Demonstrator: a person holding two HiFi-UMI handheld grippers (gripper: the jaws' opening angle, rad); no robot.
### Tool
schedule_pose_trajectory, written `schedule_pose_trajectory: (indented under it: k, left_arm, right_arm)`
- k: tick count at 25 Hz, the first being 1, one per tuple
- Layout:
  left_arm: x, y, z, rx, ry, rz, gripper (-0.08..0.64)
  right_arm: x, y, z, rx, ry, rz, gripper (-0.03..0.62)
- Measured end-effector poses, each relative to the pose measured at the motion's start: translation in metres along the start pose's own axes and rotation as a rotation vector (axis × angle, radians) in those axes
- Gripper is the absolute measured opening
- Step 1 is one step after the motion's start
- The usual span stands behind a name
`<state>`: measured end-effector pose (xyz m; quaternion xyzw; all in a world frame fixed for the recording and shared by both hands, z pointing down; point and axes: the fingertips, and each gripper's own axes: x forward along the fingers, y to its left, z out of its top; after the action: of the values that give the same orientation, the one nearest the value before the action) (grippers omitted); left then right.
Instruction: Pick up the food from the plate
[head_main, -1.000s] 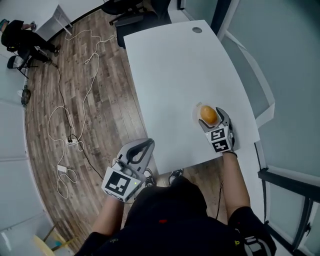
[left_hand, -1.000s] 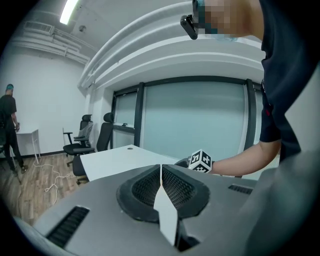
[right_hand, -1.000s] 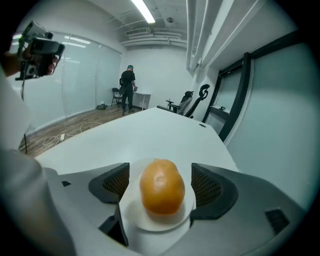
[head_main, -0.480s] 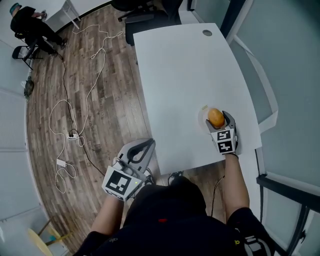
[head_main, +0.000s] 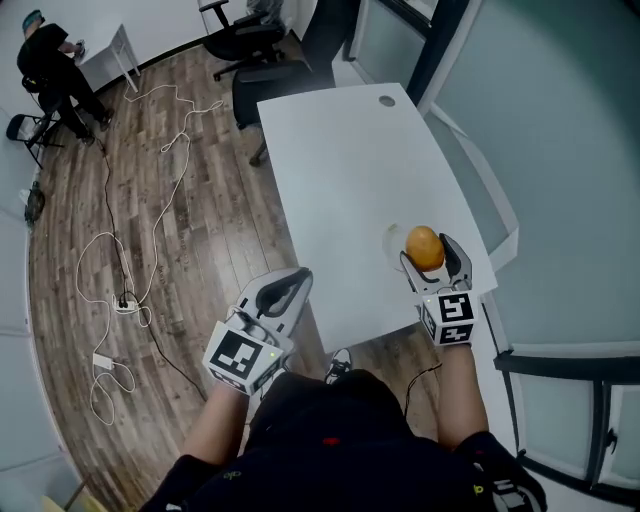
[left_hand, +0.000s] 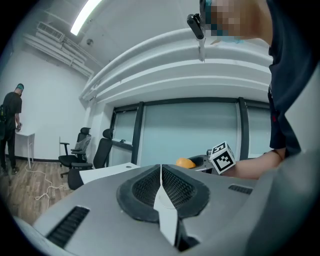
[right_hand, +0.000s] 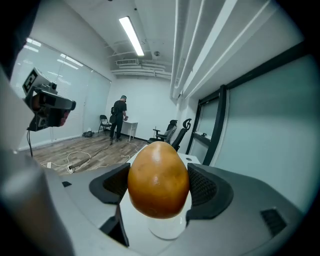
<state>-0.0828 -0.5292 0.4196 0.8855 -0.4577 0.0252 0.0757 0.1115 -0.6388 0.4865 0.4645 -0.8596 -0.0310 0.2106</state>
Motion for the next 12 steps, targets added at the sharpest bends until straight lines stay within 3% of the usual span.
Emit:
schedule_pose_trajectory:
  k: [4, 12]
  left_arm:
    - [-0.024, -0.004, 0.023, 0.014, -0.060, -0.038, 0.029]
    - [-0.071, -0.001, 0.031, 0.029, -0.089, -0.066, 0.029]
  right_arm:
    - [-0.042, 0.023, 0.035, -0.086, -0.038, -0.061, 0.365]
    - [-0.125, 0.077, 0.106, -0.066, -0.180, -0.119, 0.365]
